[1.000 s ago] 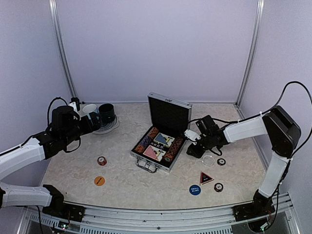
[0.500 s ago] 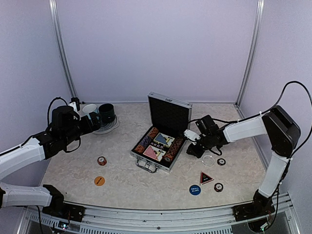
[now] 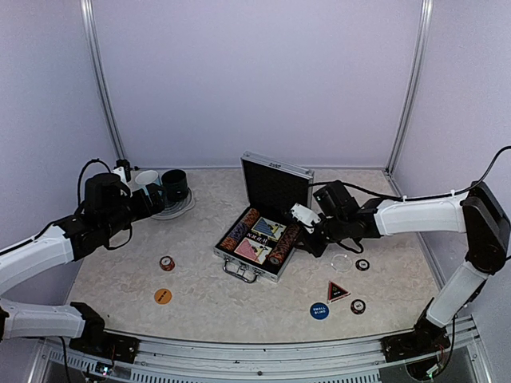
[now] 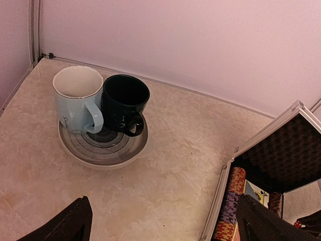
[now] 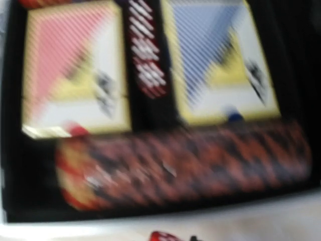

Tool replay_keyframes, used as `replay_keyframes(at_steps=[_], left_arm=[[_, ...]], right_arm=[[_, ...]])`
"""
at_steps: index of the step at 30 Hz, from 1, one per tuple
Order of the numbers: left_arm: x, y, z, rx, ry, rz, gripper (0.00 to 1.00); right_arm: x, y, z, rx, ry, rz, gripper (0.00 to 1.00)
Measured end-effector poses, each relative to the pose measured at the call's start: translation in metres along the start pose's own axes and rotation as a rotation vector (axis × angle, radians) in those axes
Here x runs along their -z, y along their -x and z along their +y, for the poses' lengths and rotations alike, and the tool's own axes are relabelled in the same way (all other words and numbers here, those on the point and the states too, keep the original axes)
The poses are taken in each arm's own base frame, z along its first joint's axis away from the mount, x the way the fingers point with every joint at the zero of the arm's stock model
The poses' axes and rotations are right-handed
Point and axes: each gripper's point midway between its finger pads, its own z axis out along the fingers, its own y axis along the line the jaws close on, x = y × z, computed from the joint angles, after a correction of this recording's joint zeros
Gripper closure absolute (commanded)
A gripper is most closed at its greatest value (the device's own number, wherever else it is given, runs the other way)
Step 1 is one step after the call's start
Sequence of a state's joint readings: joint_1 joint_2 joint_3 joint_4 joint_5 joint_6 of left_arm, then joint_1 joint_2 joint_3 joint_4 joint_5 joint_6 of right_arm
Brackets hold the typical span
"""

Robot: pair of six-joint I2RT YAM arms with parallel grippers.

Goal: Pack up texas hold em set
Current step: Place the dice in the slot.

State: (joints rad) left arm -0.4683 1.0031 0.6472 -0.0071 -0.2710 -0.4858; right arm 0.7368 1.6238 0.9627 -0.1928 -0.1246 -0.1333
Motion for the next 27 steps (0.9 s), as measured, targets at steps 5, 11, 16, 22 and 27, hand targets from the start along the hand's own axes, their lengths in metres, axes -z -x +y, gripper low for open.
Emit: replay_keyframes(at_steps=[5,11,16,22,27], left_arm=[[0.001,0.002,0.0,0.002,-0.003,-0.005,0.01],[0.005,0.007,-0.001,0.007,-0.008,-0.022,0.01],[0.008,0.01,-0.002,0.01,-0.011,-0.034,0.01],[0.008,0.01,-0.002,0.01,-0.011,-0.034,0.01],[0.008,0.01,-0.002,0.009,-0.01,-0.034,0.01]], right_arm=[[-0.005,0.045,0.02,0.067,0.028,-0.051,0.82],[-0.033,0.07,0.02,0.134,0.035,-0.042,0.82],[-0.059,0.054,0.02,0.174,0.053,0.053,0.82],[-0.08,0.039,0.02,0.194,0.071,0.132,0.82],[-0.081,0.037,0.017,0.193,0.075,0.147,0.82]])
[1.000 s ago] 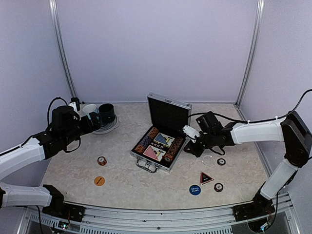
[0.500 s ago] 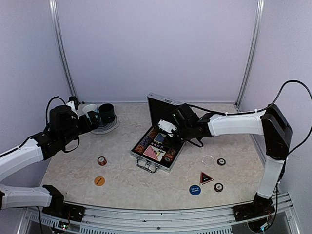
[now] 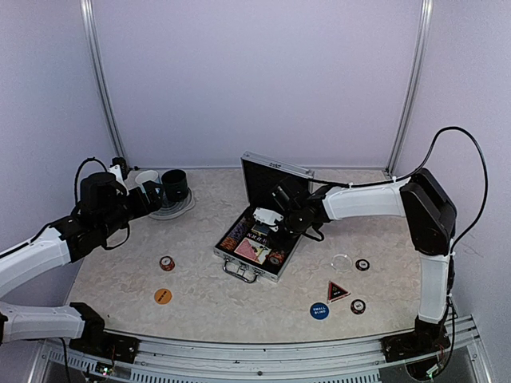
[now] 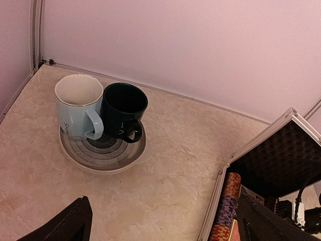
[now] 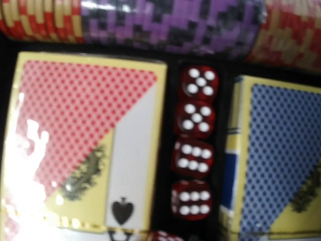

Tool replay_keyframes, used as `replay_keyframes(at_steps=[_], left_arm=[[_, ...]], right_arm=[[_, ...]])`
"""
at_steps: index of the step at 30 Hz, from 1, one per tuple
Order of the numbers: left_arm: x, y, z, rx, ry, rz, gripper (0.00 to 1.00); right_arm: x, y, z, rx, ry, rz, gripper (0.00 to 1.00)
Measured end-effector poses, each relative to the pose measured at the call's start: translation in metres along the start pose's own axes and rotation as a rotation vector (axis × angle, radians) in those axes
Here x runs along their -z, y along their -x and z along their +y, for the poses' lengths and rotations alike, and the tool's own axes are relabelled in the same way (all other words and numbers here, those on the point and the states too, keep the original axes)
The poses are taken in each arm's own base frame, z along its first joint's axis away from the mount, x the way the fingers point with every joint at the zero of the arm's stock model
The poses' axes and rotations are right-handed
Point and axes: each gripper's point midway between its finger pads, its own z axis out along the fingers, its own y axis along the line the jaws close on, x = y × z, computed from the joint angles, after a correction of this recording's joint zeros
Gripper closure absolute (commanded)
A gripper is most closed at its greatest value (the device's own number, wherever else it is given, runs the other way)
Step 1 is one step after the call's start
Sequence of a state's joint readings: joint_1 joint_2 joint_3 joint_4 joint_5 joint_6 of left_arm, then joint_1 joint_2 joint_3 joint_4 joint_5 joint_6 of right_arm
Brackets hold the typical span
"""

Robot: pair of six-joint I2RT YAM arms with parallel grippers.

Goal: Pack up texas hold em set
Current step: Place the dice in the slot.

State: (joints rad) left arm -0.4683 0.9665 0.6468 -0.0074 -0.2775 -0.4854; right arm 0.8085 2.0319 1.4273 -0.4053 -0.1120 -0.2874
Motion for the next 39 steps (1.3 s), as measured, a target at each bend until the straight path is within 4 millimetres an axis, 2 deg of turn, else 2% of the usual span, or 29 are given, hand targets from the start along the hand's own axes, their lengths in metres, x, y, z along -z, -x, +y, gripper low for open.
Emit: replay_keyframes(at_steps=[8,23,39], left_arm=[[0.0,0.0,0.0,0.0,0.0,0.0,0.01],[0.0,0.0,0.0,0.0,0.001,0.001,0.01],[0.002,0.002,0.001,0.003,0.001,-0.007,0.01]], right_arm=[[0.002,-0.004,-0.013,-0.027,-0.008,0.0,0.81],[-0.007,-0.001,-0.012,-0.031,0.022,-0.003,0.76],[-0.006,-0.002,-0.012,-0.046,0.029,0.021,0.74]])
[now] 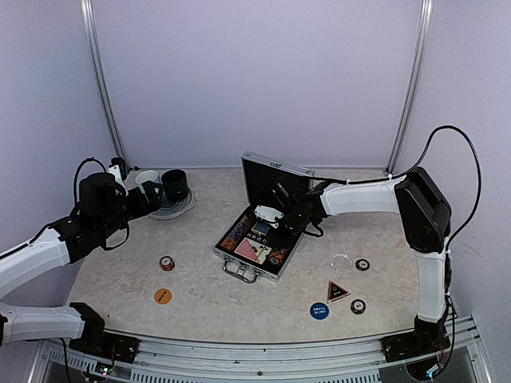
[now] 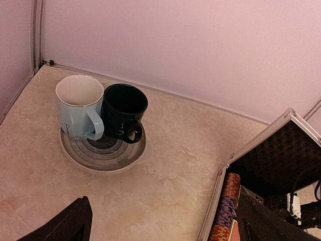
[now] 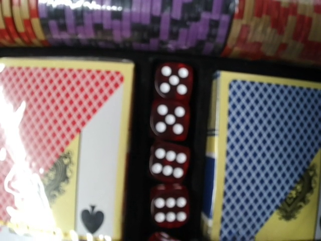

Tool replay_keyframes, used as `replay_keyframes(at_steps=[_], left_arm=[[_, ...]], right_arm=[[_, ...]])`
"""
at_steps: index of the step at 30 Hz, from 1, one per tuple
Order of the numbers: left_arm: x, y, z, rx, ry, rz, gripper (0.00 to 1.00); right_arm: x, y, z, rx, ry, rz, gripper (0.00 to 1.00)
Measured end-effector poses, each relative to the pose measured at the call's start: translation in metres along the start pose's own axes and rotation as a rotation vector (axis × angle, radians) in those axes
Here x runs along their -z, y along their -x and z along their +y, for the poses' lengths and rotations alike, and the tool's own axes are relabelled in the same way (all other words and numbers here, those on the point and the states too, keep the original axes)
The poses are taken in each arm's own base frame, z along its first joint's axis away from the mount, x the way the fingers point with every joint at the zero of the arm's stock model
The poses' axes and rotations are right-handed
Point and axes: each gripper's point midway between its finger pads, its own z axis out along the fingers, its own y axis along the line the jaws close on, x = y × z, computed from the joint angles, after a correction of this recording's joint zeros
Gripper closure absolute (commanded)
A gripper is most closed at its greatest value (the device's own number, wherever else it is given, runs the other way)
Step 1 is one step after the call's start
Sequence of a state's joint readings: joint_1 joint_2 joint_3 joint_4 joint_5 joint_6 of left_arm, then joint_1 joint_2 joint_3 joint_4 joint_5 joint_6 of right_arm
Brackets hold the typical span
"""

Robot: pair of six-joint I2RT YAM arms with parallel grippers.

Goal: Pack up texas hold em set
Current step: Place the dice in the slot.

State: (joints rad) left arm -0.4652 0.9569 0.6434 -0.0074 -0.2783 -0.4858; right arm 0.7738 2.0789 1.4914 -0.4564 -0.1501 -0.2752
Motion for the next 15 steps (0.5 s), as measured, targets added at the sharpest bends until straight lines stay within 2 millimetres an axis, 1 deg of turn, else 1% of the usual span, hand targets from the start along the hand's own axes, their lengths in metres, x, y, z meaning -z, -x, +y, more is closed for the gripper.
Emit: replay_keyframes(at_steps=[15], left_arm=[[-0.0004,-0.0013,0.0025,0.0,0.006,0.002,0.01]], right_arm=[[0.001,0.0,-0.0005,-0.004,-0.001,0.005,0.65]])
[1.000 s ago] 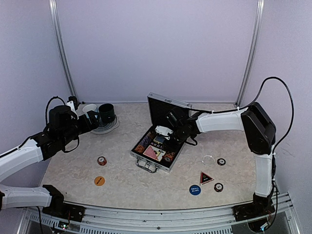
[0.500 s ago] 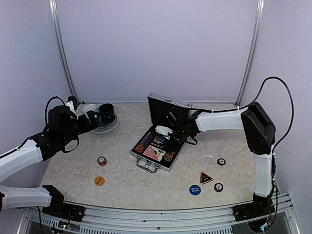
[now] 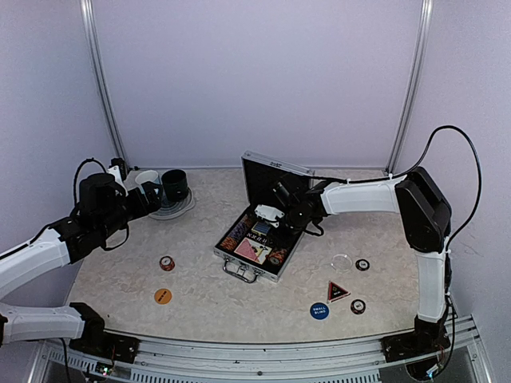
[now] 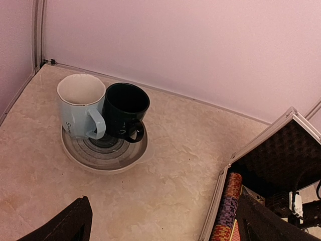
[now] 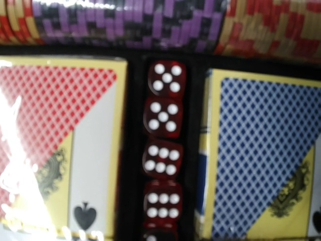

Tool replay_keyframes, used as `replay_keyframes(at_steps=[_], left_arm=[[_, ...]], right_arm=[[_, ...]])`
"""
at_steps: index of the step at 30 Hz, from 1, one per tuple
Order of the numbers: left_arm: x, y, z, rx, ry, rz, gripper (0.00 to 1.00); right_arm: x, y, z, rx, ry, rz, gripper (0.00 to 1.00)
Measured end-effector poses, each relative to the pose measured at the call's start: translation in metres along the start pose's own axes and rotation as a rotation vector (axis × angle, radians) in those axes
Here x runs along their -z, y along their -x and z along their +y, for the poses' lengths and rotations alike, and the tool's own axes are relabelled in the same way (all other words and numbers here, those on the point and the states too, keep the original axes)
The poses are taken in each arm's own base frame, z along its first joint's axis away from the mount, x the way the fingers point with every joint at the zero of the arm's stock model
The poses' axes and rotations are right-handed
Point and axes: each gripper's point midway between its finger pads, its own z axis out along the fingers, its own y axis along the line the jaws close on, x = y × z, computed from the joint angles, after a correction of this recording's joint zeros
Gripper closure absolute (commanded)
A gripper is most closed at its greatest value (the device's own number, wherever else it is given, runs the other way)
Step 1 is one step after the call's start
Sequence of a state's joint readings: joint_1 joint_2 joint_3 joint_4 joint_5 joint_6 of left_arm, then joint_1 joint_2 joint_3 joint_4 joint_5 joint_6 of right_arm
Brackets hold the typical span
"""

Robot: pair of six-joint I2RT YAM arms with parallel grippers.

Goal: Pack up texas hold em set
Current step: Place the dice in the slot.

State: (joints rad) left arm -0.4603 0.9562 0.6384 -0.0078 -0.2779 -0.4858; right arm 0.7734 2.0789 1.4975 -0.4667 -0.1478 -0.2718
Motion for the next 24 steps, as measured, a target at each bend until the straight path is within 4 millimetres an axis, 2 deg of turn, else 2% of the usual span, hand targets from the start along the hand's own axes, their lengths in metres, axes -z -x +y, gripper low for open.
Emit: replay_keyframes(at_steps=[14,24], left_arm=[[0.0,0.0,0.0,0.0,0.001,0.0,0.01],[0.0,0.0,0.001,0.001,0.002,-0.001,0.01]], right_arm=[[0.005,0.004,-0.001,-0.008,0.007,-0.015,0.63],[0.029,0.025,-0.002,-0.017,-0.007,-0.088,0.64]])
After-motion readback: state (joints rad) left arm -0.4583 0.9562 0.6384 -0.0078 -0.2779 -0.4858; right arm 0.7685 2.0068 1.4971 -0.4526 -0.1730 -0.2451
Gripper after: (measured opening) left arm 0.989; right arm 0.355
